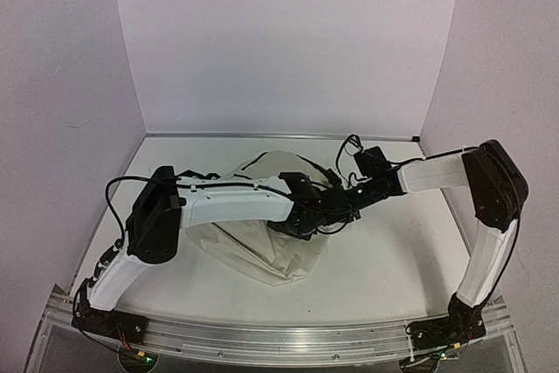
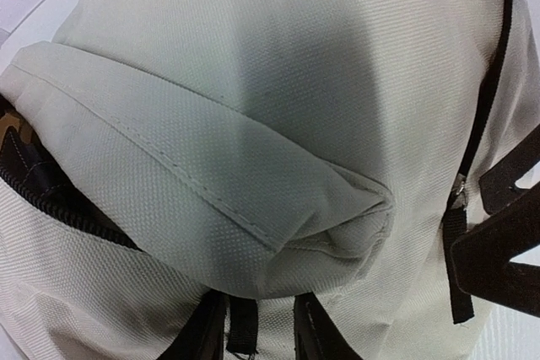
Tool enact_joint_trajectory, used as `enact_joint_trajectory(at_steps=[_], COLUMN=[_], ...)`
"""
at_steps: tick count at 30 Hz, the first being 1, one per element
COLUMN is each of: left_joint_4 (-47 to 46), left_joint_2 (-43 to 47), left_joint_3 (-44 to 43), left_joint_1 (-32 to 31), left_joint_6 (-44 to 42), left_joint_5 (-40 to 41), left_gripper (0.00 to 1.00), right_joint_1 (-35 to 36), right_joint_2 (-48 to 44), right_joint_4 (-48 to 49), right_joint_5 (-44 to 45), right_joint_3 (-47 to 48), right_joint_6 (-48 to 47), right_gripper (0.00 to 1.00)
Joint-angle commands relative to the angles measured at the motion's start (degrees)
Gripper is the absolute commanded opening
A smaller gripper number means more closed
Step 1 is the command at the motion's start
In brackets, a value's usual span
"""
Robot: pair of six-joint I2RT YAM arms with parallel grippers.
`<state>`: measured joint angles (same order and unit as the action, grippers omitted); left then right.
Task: Pack the student bag
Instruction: Zip the student bag at the center of the board.
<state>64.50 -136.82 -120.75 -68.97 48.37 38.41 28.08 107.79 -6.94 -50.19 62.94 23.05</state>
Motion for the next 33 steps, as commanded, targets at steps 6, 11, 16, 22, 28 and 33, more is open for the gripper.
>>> enact_joint_trajectory(at_steps=[6, 11, 16, 22, 28, 33], left_joint_4=[4.8, -3.2, -10.0, -15.0, -19.0, -23.7], left_joint_2=[1.5, 8.8, 16.3, 19.8, 22.1, 24.5], left_joint_3=[-1.3, 3.4, 9.7, 13.9, 18.0, 22.8], left_joint_1=[1.2, 1.0, 1.1, 2.3, 4.0, 5.9], left_joint_6=[1.2, -3.1, -4.7, -5.2, -4.5, -3.7], left_joint_5=[5.9, 0.6, -3.6, -8.1, -12.1, -16.1], left_gripper=[0.01, 0.0, 0.0, 0.0, 0.0, 0.0], right_joint_1=[0.4, 0.5, 1.0, 3.0, 4.0, 4.3], right_joint_2=[0.1, -0.1, -0.1, 0.3, 2.1, 2.5], right_joint_4=[1.4, 1.4, 1.5, 2.2, 4.8, 10.8], right_joint_5=[0.3, -0.2, -0.8, -1.9, -3.5, -6.4], right_joint_3=[-0.7, -0.5, -0.6, 0.9, 1.4, 0.4], right_joint_6=[0.4, 0.3, -0.3, -0.5, 0.0, 3.1], right_gripper=[0.5, 0.55, 0.64, 0.66, 0.7, 0.7])
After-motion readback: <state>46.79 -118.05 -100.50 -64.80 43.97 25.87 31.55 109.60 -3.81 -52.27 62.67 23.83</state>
